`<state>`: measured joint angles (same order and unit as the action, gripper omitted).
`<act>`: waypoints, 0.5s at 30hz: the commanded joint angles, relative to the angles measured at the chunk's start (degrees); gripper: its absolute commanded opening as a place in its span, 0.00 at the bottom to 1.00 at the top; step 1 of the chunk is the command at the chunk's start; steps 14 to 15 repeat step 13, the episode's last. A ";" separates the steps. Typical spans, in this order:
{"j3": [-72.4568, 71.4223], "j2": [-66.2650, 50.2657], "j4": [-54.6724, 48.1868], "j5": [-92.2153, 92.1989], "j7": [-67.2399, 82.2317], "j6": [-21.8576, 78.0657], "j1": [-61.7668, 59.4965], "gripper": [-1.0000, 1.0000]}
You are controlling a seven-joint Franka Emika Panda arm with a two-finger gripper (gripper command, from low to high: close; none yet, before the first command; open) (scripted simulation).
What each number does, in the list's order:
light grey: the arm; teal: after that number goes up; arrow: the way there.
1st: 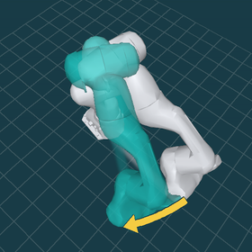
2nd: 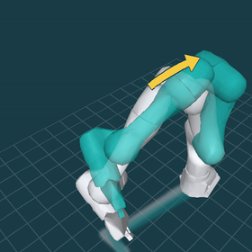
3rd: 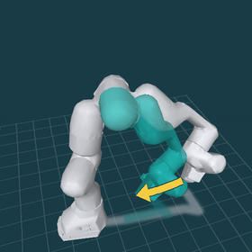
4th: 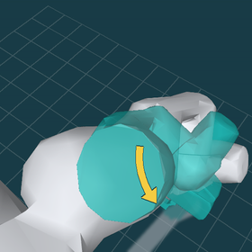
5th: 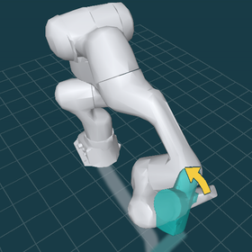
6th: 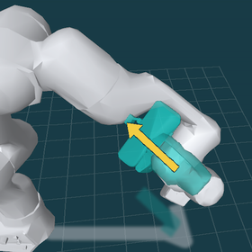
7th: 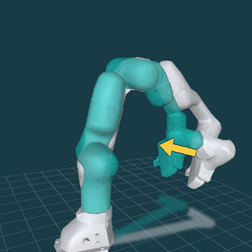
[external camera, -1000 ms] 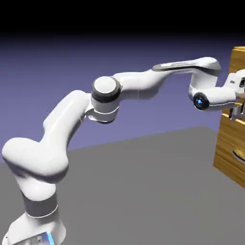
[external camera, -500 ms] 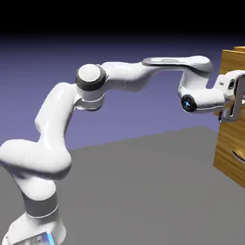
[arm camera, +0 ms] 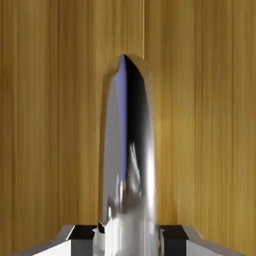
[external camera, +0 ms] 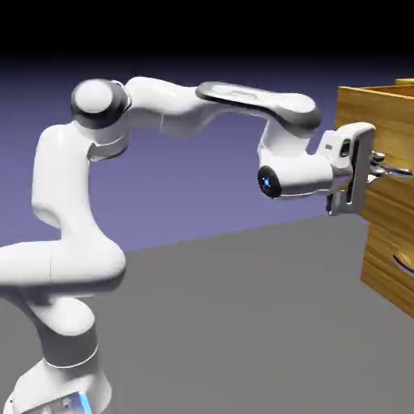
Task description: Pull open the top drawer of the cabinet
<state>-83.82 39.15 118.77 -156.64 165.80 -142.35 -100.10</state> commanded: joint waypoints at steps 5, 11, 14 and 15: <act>9.20 0.71 8.44 0.89 0.21 1.99 10.39 0.00; 16.45 2.12 14.89 2.03 0.04 3.17 18.46 1.00; 20.27 4.08 18.69 3.03 -0.87 3.87 22.61 1.00; 20.27 4.08 18.69 3.03 -0.87 3.87 22.61 1.00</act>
